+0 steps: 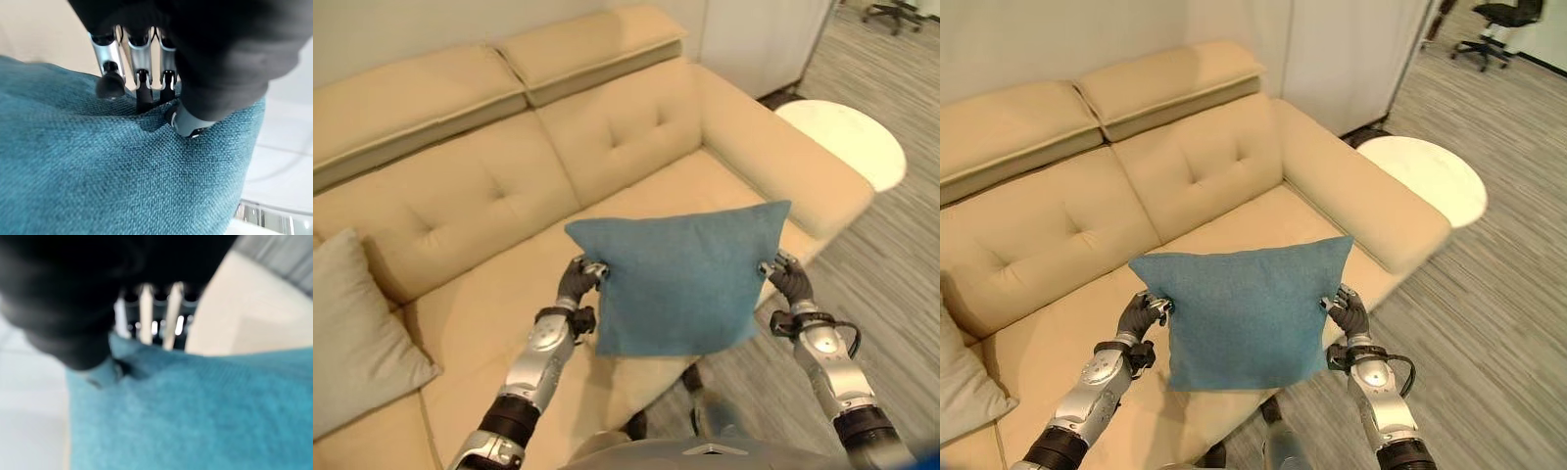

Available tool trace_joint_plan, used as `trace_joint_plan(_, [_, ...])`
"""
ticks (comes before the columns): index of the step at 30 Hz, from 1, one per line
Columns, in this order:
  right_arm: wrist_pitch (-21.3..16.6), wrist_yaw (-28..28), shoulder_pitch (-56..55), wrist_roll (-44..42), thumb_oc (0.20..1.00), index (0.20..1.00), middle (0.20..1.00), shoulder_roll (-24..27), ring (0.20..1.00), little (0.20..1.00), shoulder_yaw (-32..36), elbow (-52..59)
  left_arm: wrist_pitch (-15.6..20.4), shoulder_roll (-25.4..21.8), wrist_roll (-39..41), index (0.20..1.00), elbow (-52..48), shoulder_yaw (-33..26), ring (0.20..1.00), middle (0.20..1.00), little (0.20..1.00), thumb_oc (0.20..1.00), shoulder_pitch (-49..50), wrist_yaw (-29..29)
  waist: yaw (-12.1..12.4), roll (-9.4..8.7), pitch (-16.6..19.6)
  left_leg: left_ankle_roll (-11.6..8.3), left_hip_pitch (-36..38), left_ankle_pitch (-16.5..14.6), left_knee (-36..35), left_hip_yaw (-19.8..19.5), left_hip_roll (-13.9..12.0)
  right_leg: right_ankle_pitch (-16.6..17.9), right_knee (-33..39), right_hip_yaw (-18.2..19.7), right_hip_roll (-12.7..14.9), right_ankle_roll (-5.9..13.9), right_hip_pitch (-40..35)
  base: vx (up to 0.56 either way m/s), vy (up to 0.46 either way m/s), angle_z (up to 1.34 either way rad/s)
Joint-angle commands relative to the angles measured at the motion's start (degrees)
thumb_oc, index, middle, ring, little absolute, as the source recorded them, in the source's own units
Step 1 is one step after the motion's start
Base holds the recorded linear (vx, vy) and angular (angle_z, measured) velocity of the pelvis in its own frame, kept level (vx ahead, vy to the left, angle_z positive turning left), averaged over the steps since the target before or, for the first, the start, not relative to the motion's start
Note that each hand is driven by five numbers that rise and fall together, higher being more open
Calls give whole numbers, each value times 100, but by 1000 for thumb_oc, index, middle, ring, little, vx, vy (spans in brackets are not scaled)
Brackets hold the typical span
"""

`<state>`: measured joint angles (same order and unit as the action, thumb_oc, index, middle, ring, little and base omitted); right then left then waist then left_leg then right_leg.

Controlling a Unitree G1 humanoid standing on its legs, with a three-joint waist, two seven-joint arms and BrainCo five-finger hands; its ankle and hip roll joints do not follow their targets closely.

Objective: Pick up all the scattered cushions and arrange them neatly on the sofa.

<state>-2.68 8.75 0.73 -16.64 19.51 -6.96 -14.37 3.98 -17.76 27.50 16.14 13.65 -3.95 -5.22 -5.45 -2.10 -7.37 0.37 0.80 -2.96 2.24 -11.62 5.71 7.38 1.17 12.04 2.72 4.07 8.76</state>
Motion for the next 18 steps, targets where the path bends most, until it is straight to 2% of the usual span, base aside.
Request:
trace_joint_plan(1, [-624,-108,364,-100,200,200,200,24,200,200,253,579,622,63,-60,200,-829,194,200,200,200,200,-459,201,-152,-154,277,-104,108,-468,264,577,-193,-454,-627,-379,-49,493,127,102,-140,106])
trace_joint_plan(4, [-645,-81,285,-180,200,200,200,58,200,200,309,612,645,60,-6,200,-889,207,200,200,200,200,-526,150,-170,-180,326,-244,69,-327,147,421,-334,-570,-589,-690,-43,370,-16,62,-147,97])
trace_joint_plan(8, [-676,-43,189,-221,200,200,200,99,200,200,383,645,631,64,41,200,-964,234,200,200,200,200,-552,129,-191,-198,375,-331,49,-237,-113,398,-553,-753,-525,-1118,-42,220,-114,59,-119,84])
trace_joint_plan(9, [-705,16,141,-255,200,200,200,84,200,200,502,653,648,108,68,200,-941,290,200,200,200,200,-649,127,-284,-253,389,-388,-65,-154,-179,838,-735,-780,-389,-1423,88,240,-188,22,-60,73])
trace_joint_plan(12, [-733,65,103,-234,200,200,200,132,200,200,600,697,647,120,48,200,-957,349,200,200,200,200,-641,153,-395,-252,442,-482,-112,-77,-260,1597,-1016,-777,-186,-1765,189,317,-380,81,1,137])
trace_joint_plan(16, [-718,103,267,-137,200,200,200,168,200,200,593,750,643,46,-23,200,-1042,205,200,200,200,200,-505,138,-274,-230,504,-466,-154,-20,-376,1724,-975,-686,52,-1713,220,373,-509,148,54,15])
trace_joint_plan(18, [-722,204,630,-37,200,200,200,221,200,200,500,852,735,-31,-35,200,-1177,86,200,200,200,200,-648,-24,-98,-186,514,-434,19,2,-569,1769,-907,-713,112,-1668,240,358,-587,200,82,-18])
